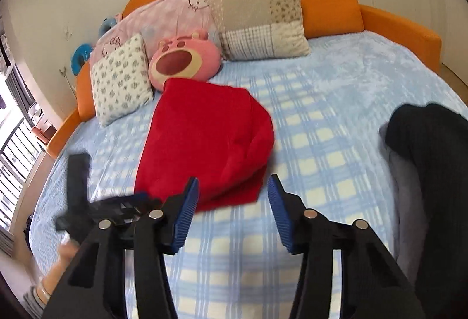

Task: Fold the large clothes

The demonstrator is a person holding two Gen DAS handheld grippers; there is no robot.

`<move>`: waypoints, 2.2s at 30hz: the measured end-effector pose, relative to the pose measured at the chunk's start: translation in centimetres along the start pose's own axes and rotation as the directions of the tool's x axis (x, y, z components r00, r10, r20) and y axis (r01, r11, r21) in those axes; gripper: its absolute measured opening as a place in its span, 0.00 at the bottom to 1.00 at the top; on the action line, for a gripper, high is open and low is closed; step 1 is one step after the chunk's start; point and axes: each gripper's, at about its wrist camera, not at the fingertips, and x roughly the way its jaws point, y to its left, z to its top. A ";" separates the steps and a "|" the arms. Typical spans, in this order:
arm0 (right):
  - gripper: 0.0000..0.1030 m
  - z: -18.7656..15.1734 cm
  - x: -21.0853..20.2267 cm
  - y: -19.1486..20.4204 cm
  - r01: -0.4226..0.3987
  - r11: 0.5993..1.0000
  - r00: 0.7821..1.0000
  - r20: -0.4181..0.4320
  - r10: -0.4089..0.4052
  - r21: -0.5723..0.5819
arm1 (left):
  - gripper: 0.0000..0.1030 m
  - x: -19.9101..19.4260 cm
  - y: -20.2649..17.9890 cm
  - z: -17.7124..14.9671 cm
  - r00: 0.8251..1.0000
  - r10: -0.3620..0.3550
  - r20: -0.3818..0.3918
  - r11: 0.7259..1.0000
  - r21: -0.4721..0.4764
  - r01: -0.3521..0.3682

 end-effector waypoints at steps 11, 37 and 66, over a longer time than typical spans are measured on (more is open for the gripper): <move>0.30 2.5 7.7 -1.0 -0.134 0.985 0.987 -0.074 0.143 0.110 | 0.68 0.2 1.8 1.0 0.996 -0.052 -0.071 0.999 0.010 0.053; 0.33 0.2 14.7 -1.7 0.027 0.999 0.946 -0.325 -0.012 0.041 | 0.87 2.2 1.8 6.3 0.961 0.272 0.049 0.958 0.081 -0.276; 0.52 11.2 26.8 0.4 -0.016 1.000 0.961 -0.276 0.008 -0.025 | 0.96 9.1 12.3 22.0 0.988 0.128 -0.082 0.975 -0.171 -0.140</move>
